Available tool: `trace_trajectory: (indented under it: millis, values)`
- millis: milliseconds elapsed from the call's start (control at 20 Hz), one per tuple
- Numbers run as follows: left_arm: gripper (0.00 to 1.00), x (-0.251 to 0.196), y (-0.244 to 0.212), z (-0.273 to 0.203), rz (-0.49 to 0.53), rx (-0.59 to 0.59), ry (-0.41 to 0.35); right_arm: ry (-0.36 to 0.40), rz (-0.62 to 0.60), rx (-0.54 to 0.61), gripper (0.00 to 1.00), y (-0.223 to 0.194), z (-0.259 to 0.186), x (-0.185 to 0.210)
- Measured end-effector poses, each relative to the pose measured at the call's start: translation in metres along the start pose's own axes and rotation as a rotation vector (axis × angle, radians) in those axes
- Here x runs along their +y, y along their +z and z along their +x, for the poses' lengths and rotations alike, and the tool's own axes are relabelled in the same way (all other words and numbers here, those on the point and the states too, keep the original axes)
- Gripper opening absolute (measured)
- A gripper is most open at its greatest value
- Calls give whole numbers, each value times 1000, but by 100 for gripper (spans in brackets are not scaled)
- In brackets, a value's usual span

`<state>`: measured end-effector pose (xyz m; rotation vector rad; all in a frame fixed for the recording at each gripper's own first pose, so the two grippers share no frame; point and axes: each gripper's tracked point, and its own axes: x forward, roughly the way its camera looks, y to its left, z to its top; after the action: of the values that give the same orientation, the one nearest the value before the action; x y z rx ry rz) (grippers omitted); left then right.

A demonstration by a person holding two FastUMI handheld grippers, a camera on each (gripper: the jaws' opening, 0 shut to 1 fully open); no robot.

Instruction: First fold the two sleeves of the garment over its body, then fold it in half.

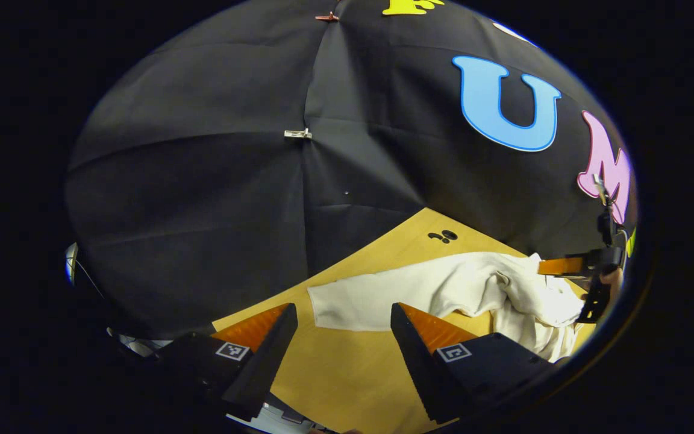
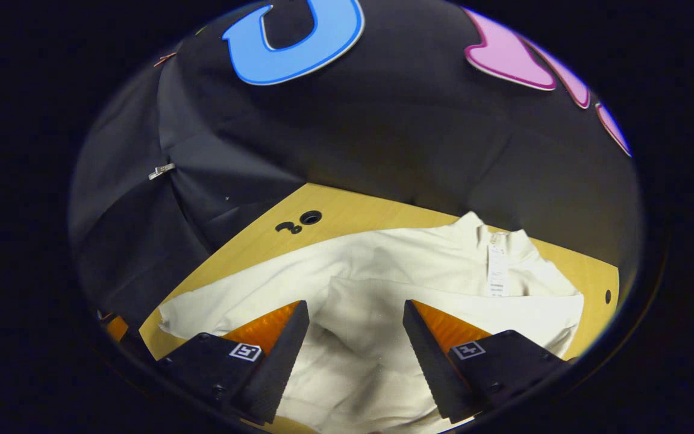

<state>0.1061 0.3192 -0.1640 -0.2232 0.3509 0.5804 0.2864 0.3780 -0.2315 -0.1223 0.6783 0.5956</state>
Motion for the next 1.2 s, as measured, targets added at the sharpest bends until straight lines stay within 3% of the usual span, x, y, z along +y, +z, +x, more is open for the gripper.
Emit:
trace_trajectory:
  millis: [250,400,450,500,650,900,950,1000,1200]
  values:
    - [97,15,0,55,-15,34,45,-127,-8,-118,97,7,-72,-79]
    - [96,17,-7,87,-25,66,54,-205,6,-118,97,-8,-122,-127]
    - [92,16,-9,96,-14,78,53,-229,11,-112,98,-16,-138,-143]
    - [96,16,-11,107,3,87,55,-255,15,-107,97,-22,-155,-158]
    - [97,16,-24,130,37,139,63,-337,46,-116,97,-38,-205,-199]
    - [97,15,-54,147,56,231,85,-441,152,-124,97,-72,-273,-239]
    - [92,15,-57,147,72,232,97,-455,172,-116,97,-81,-282,-244]
    - [99,13,-55,148,88,222,95,-462,188,-101,97,-93,-291,-247]
    - [95,12,-58,146,79,249,108,-498,237,-100,97,-121,-320,-253]
